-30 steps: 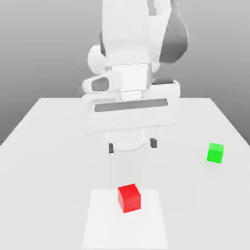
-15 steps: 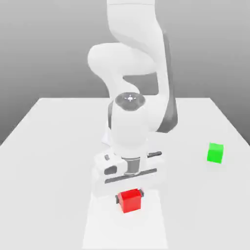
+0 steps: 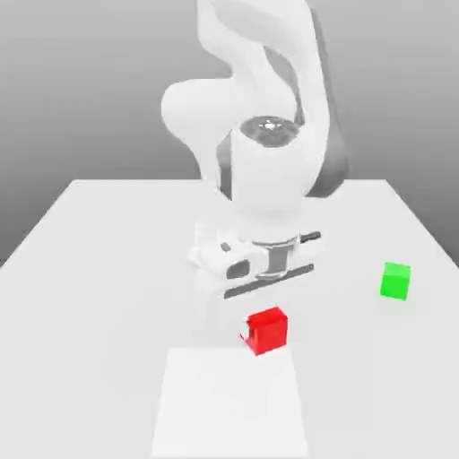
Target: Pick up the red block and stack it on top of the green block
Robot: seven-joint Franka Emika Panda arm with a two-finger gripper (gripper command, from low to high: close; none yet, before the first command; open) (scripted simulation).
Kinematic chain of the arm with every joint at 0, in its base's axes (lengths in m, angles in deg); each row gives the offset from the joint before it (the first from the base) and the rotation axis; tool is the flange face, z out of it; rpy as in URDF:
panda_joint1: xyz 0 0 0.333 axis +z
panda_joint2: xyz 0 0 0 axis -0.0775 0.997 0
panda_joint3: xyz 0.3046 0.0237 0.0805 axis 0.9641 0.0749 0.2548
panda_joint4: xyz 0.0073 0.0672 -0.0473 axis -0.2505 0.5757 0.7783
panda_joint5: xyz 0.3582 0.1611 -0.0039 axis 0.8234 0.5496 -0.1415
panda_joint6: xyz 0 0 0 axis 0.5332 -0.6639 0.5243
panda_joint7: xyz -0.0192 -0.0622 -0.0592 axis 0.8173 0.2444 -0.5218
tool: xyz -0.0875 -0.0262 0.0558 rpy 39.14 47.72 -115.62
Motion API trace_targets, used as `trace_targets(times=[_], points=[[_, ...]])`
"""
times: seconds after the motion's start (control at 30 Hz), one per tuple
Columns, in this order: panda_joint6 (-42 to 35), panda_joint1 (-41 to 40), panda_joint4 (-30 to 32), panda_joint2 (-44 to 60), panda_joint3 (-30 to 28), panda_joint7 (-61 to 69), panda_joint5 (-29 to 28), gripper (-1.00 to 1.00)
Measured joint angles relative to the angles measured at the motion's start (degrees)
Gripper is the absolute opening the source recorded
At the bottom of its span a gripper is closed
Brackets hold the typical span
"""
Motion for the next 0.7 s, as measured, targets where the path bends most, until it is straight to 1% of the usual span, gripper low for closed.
trace_targets(times=[0.23,0.53,0.6,0.7], points=[[-2.54,13.30,0.68,-3.33,7.50,17.31,3.64,-1.00],[-5.63,31.72,1.64,-7.54,16.35,37.91,6.75,-1.00],[-4.48,34.84,1.62,-6.41,18.37,41.21,6.22,-1.00],[0.72,34.83,1.44,-0.89,19.44,39.87,2.27,-1.00]])
